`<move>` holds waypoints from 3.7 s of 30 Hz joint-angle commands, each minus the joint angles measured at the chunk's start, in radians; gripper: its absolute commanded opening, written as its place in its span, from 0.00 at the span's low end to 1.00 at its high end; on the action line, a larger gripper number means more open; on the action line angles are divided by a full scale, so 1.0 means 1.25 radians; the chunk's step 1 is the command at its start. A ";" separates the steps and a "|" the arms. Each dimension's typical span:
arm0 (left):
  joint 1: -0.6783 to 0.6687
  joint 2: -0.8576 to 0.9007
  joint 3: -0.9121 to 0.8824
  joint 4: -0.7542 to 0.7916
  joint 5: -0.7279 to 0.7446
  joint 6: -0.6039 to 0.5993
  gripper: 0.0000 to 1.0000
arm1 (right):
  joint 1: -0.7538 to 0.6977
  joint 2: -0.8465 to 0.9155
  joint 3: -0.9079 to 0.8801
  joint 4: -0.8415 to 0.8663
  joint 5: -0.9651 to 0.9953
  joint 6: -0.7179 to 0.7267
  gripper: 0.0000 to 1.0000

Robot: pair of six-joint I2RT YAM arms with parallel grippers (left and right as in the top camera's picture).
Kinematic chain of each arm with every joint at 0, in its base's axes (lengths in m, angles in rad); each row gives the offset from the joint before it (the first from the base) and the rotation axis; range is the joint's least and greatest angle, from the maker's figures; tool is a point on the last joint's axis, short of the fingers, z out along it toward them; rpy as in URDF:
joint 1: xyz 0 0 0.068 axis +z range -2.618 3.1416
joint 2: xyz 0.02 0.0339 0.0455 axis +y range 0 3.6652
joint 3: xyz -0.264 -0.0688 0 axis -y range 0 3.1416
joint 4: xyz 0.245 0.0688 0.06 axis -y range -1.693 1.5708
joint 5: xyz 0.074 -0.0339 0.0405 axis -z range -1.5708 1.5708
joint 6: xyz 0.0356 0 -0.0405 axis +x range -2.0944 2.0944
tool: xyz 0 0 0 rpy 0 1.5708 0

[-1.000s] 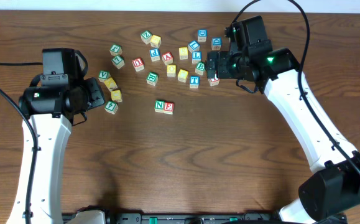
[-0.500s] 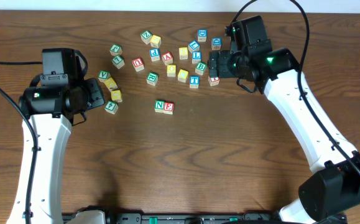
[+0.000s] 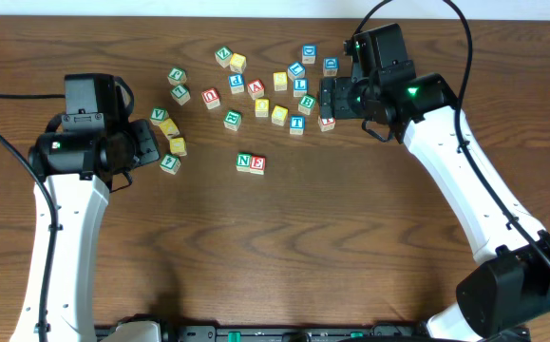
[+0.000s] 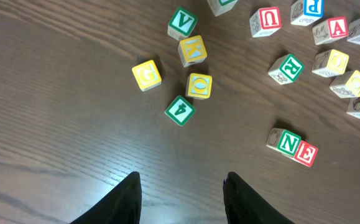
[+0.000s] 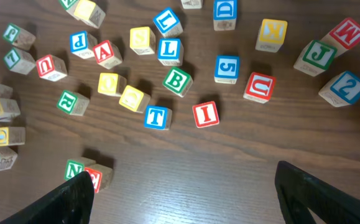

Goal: Spell out NEURIPS

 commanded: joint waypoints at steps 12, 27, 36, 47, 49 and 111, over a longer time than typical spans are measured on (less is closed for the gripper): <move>0.003 -0.004 0.005 0.003 -0.005 0.023 0.43 | -0.002 0.001 0.012 0.000 0.061 0.000 0.87; 0.003 -0.003 0.005 0.013 -0.005 0.023 0.43 | -0.011 0.145 0.012 0.107 0.172 -0.035 0.77; 0.003 0.017 0.005 0.018 -0.005 0.023 0.43 | -0.073 0.204 0.012 0.170 0.186 0.049 0.67; 0.003 0.052 0.005 0.019 -0.005 0.023 0.43 | -0.090 0.288 0.012 0.232 0.145 0.257 0.66; 0.003 0.052 0.005 0.019 -0.005 0.023 0.43 | -0.091 0.300 0.012 0.249 0.140 0.246 0.61; 0.003 0.052 0.005 0.028 -0.005 0.022 0.43 | -0.091 0.334 0.012 0.085 0.110 0.017 0.24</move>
